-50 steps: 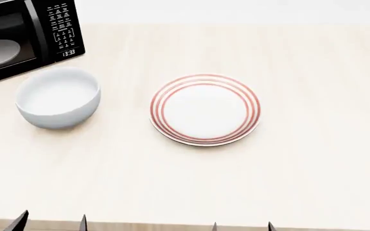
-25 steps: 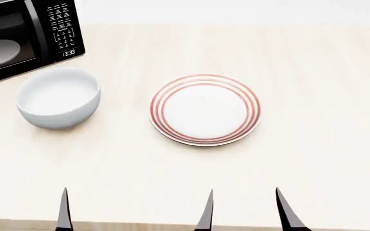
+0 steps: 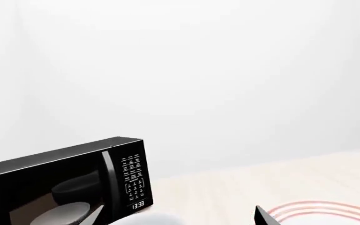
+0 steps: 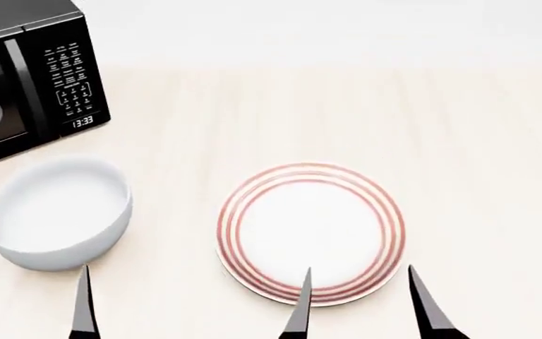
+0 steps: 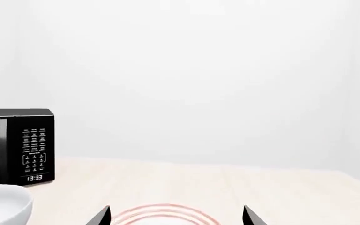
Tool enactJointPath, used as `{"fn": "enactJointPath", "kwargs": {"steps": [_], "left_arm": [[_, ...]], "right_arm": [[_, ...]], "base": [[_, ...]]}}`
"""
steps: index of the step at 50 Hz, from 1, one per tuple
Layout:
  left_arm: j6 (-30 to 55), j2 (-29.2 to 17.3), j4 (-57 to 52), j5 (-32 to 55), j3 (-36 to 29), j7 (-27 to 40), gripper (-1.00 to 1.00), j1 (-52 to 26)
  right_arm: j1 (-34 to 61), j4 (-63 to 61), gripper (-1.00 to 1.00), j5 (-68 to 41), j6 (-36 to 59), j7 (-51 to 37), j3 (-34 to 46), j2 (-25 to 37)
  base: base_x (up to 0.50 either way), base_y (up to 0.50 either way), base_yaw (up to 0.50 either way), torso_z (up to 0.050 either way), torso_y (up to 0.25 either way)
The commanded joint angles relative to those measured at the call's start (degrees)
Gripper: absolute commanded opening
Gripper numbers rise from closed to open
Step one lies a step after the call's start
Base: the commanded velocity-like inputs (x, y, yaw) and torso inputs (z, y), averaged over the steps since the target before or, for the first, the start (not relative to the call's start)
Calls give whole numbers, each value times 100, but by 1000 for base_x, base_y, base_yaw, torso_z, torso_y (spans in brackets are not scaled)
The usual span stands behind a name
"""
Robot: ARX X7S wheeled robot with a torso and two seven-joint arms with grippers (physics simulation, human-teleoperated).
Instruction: Pick up the white bowl and put it on the plate.
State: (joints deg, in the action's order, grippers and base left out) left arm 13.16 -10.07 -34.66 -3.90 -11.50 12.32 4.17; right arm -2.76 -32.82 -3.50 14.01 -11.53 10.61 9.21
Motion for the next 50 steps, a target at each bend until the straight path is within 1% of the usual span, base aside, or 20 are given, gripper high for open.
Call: {"fn": "enactJointPath", "kwargs": {"steps": [1, 14, 28, 31, 34, 36, 37, 39, 40, 42, 44, 45, 46, 47, 48, 49, 50], "left_arm": [[-43, 62, -17, -78, 93, -59, 100, 20], [-56, 9, 38, -46, 55, 13, 100, 6], [-5, -35, 36, 18, 39, 78, 100, 0], [220, -39, -115, 2, 52, 95, 100, -23], [569, -58, -566, -16, 98, 96, 100, -35], [1105, -54, -1097, -18, 213, 98, 100, -126], [1586, -39, -1488, 0, 341, 90, 100, -262], [1939, -31, -1805, 2, 449, 117, 100, -365], [2394, -55, -2096, -50, 518, 107, 100, -482], [2848, -63, -2352, -19, 637, 63, 100, -650], [3284, -49, -2532, -79, 883, -165, 100, -1002], [3426, 37, -2533, -328, 944, -444, 100, -1178], [3504, 242, -2533, -704, 1020, -814, 100, -1312], [3811, 428, -2533, -1210, 1152, -1355, 100, -1672], [3893, 701, -2532, -1573, 1302, -1867, 100, -1849], [4291, 871, -2531, -1747, 1578, -2338, 100, -2221], [4428, 916, -2529, -1933, 1627, -2544, 100, -2378]], "right_arm": [[-16, -29, 100, 102, -13, 31, -89, -50], [13, 30, 100, 17, -49, -26, -39, -16], [33, 72, 100, 75, -30, -121, 60, 52], [32, 77, 100, 73, -37, -136, 72, 66], [39, 145, 100, 72, -80, -138, 100, 76], [33, 126, 100, 91, -66, -151, 122, 89], [38, 130, 100, 72, -64, -149, 116, 94], [44, 144, 100, 73, -58, -154, 129, 104], [44, 141, 100, 89, -53, -158, 148, 111], [44, 137, 100, 80, -54, -164, 154, 119], [50, 139, 100, 63, -56, -167, 149, 129], [49, 132, 100, 68, -51, -175, 155, 134], [47, 125, 100, 62, -48, -180, 155, 136], [47, 125, 100, 58, -49, -181, 160, 141], [44, 118, 100, 66, -40, -190, 168, 144], [45, 113, 100, 62, -39, -194, 170, 147], [49, 120, 100, 56, -39, -198, 170, 150]], "base": [[500, 43, 0, 0, 0], [486, 49, 0, 0, 0], [0, 0, 0, 0, 1], [0, 0, 0, 0, 0], [0, 0, 0, 0, 0], [0, 0, 0, 0, 0], [0, 0, 0, 0, 0], [0, 0, 0, 0, 0], [0, 0, 0, 0, 0], [0, 0, 0, 0, 0], [0, 0, 0, 0, 0], [0, 0, 0, 0, 0], [0, 0, 0, 0, 0], [0, 0, 0, 0, 0], [0, 0, 0, 0, 0], [0, 0, 0, 0, 0], [0, 0, 0, 0, 0]]}}
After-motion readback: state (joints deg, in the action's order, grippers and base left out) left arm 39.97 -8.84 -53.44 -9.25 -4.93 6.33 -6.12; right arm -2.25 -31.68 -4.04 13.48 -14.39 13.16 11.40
